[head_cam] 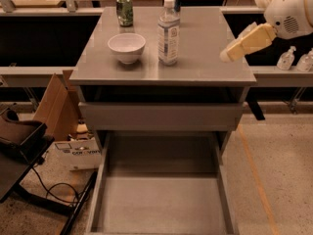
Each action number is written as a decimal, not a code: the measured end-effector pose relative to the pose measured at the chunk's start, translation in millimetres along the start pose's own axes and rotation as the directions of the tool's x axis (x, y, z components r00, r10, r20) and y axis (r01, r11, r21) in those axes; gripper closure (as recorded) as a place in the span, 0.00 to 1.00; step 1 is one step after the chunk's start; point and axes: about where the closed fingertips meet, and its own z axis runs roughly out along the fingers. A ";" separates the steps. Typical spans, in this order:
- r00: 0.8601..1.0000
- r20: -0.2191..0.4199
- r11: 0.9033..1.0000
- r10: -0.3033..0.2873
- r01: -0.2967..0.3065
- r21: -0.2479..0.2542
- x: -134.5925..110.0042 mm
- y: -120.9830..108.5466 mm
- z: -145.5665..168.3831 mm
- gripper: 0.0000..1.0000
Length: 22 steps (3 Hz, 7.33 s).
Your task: Place blue plastic bottle into middle drawer
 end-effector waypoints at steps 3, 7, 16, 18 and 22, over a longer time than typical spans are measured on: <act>0.921 0.368 0.991 0.131 -0.121 -0.050 -32.0 -30.2 91.9 0.00; 0.829 0.519 0.978 0.208 -0.171 -0.118 -68.6 -57.4 178.2 0.00; 0.786 0.586 0.980 0.198 -0.180 -0.089 -126.3 -23.1 152.4 1.00; 0.786 0.582 0.969 0.206 -0.246 -0.011 -69.4 47.7 107.0 1.00; 0.700 0.460 0.784 0.547 -0.620 0.011 214.9 231.7 188.7 1.00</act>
Offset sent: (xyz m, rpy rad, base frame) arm 0.0923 0.0453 -0.0069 0.4273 -0.1890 0.0793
